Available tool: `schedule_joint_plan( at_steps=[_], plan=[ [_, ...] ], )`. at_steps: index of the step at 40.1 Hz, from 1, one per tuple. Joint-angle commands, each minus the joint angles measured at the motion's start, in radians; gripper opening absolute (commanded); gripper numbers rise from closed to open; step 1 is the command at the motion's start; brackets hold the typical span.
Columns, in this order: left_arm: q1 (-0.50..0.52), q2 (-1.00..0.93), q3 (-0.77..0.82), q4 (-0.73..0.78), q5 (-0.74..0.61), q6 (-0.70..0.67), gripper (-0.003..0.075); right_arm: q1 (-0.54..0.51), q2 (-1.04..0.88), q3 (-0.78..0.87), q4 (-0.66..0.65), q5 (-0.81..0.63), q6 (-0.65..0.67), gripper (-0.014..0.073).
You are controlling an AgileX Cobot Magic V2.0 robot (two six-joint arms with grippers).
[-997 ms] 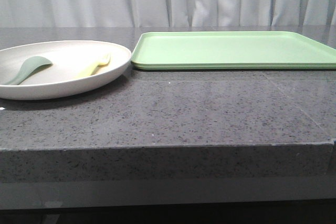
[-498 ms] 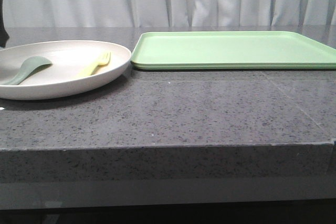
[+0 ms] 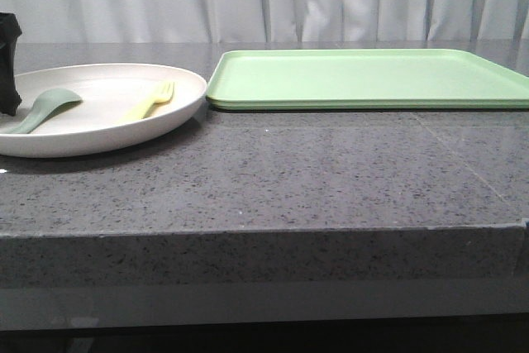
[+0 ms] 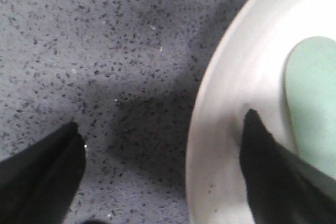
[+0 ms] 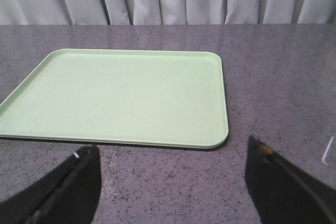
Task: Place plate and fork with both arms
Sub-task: 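Lower the left gripper to the cream plate rim and grasp it, then lift the plate with the left gripper and carry it over the green tray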
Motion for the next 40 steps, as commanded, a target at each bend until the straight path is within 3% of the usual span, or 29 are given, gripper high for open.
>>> schedule_joint_plan(
  at_steps=[1,12,19,29,40],
  plan=[
    [-0.007,-0.035,-0.03,-0.016,-0.026,0.0,0.0452,-0.009,0.009,-0.028,0.002,-0.085,-0.004,0.059],
    [-0.007,-0.035,-0.03,-0.039,-0.026,0.0,0.0193,-0.009,0.009,-0.028,0.002,-0.085,-0.004,0.059],
    [-0.007,-0.035,-0.03,-0.045,-0.026,0.0,-0.0018,-0.009,0.009,-0.028,0.002,-0.085,-0.004,0.059],
    [0.04,-0.046,-0.046,-0.16,-0.028,0.042,-0.0018,-0.009,0.009,-0.028,0.002,-0.085,-0.004,0.059],
    [0.178,-0.085,-0.051,-0.574,-0.035,0.251,-0.0018,-0.009,0.009,-0.028,0.002,-0.084,-0.004,0.059]
  ],
)
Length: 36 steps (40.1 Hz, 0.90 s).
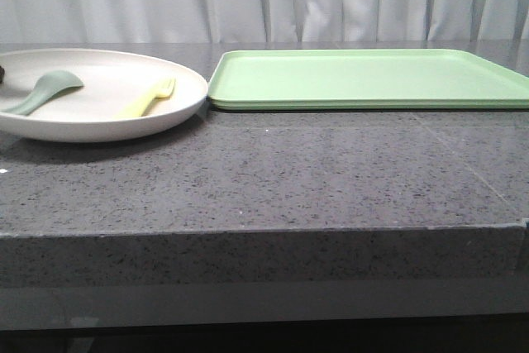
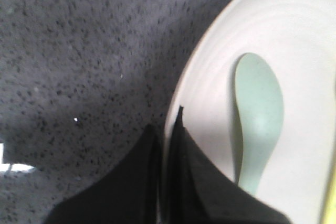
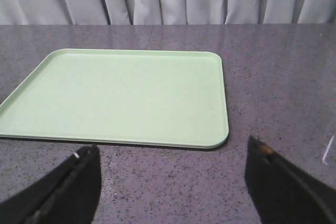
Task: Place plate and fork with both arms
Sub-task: 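Lift the plate with the left gripper and carry it over the green tray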
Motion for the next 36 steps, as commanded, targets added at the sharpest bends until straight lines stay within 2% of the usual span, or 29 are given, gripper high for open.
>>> schedule_joint_plan(
  at_steps=[1,9,17,24,36],
  plan=[
    [0.039,-0.063,-0.033,-0.192,-0.034,0.072,-0.0018,-0.009,0.009,-0.028,0.002,-0.084,-0.004,0.059],
    [0.026,-0.063,-0.033,-0.357,-0.067,0.144,-0.0018,-0.009,0.009,-0.028,0.002,-0.084,-0.004,0.059],
    [-0.071,-0.034,-0.071,-0.375,-0.154,0.133,-0.0018,-0.009,0.009,-0.028,0.002,-0.084,-0.004,0.059],
    [-0.199,0.078,-0.22,-0.375,-0.16,0.064,-0.0018,-0.009,0.009,-0.028,0.002,-0.084,-0.004,0.059],
    [-0.398,0.344,-0.624,-0.323,-0.152,-0.1,-0.0018,-0.009,0.009,-0.028,0.002,-0.084,-0.004,0.059]
  ],
)
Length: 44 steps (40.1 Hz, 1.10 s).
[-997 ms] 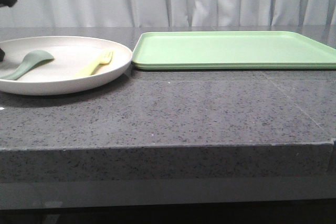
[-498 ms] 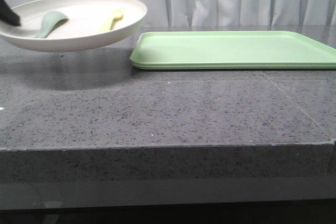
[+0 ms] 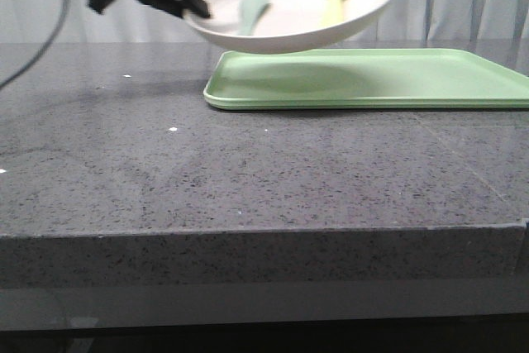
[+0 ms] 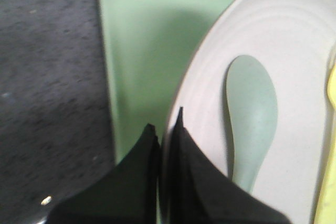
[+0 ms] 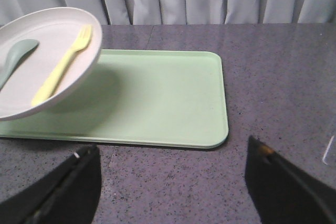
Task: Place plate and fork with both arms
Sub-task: 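Lift the plate with the left gripper and carry it over the green tray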
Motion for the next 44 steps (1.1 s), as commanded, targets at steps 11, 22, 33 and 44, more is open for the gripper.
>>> schedule_joint_plan(
  at_steps=[11,22,33,44],
  plan=[
    [-0.118,0.133,-0.36,0.14,0.024,-0.267,-0.0018,-0.009,0.009,-0.028,0.0,-0.084,-0.004,0.059],
    [-0.144,0.176,-0.408,0.204,0.005,-0.378,-0.0018,-0.009,0.009,-0.028,0.0,-0.092,-0.004,0.059],
    [-0.153,0.176,-0.408,0.22,-0.008,-0.397,-0.0016,-0.007,0.009,-0.028,0.0,-0.092,-0.004,0.059],
    [-0.156,0.176,-0.408,0.234,-0.008,-0.397,0.0022,-0.007,0.009,-0.028,0.0,-0.095,-0.004,0.059]
  ],
)
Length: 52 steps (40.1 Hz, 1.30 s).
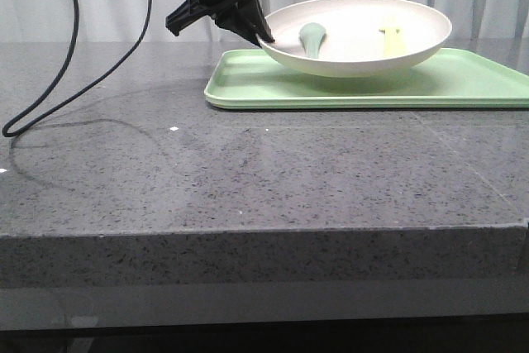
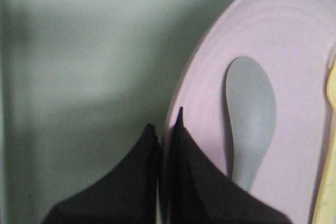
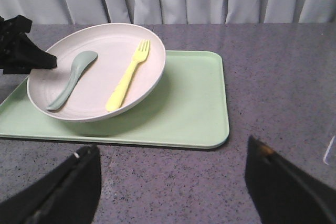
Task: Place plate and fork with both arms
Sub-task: 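Lower the plate onto the tray, open the left gripper and withdraw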
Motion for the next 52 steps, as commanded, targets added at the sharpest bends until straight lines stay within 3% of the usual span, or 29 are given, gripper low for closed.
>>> schedule_joint_plan(
  at_steps=[1,17,25,29,36,44,52],
  plan=[
    [-0.011,-0.075,-0.04,-0.041,-0.066,-0.018,0.0034,-0.007,0.009,-0.028,0.0,-0.094,-0.004,0.059],
    [-0.011,-0.075,-0.045,-0.04,-0.039,-0.009,0.0256,-0.007,0.009,-0.028,0.0,-0.099,-0.004,0.059],
    [0.024,-0.078,-0.145,-0.03,0.124,0.06,0.0263,-0.007,0.009,-0.028,0.0,-0.101,-0.004,0.059],
    [0.04,-0.078,-0.235,-0.027,0.221,0.086,0.0235,-0.007,0.009,-0.028,0.0,-0.102,-0.004,0.059],
    [0.038,-0.078,-0.359,0.06,0.377,0.124,-0.0017,-0.007,0.009,-0.028,0.0,-0.104,-0.004,0.059],
    [0.007,-0.107,-0.38,0.086,0.401,0.124,-0.0018,-0.007,0.009,-0.028,0.0,-0.104,-0.004,0.059],
    [-0.04,-0.213,-0.292,0.292,0.401,0.126,-0.0018,-0.007,0.009,-0.028,0.0,-0.104,-0.004,0.059]
  ],
)
